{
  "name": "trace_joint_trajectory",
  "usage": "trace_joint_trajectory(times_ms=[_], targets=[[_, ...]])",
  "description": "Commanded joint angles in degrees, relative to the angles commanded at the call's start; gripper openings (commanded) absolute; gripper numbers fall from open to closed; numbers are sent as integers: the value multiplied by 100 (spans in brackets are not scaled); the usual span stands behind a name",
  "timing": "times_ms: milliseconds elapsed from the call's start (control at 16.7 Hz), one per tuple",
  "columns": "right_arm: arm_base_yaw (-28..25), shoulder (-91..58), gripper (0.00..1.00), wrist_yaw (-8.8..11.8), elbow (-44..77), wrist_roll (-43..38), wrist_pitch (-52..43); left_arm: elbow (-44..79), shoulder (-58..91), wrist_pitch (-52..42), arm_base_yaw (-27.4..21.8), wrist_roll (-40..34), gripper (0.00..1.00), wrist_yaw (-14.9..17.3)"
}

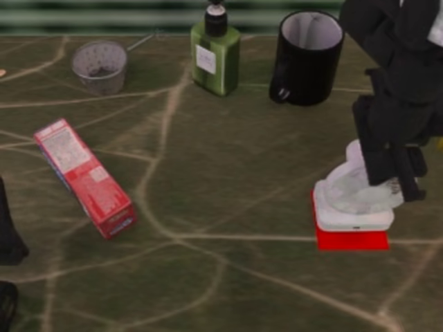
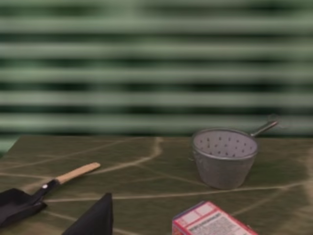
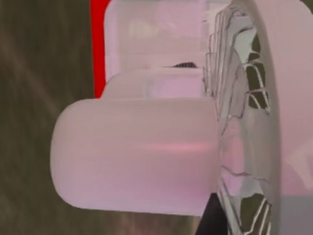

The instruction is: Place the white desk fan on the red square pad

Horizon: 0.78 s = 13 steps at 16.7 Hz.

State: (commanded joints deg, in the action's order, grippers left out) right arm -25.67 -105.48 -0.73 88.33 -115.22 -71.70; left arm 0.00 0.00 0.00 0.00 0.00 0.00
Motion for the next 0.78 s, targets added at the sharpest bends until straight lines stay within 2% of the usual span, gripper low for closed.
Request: trace_joint_trajectory(times_ms=[540,780], targets=[[0,0,98,0,0,0,0,0,0,0,0,0,100,0],[0,0,100,0,0,0,0,0,0,0,0,0,100,0]])
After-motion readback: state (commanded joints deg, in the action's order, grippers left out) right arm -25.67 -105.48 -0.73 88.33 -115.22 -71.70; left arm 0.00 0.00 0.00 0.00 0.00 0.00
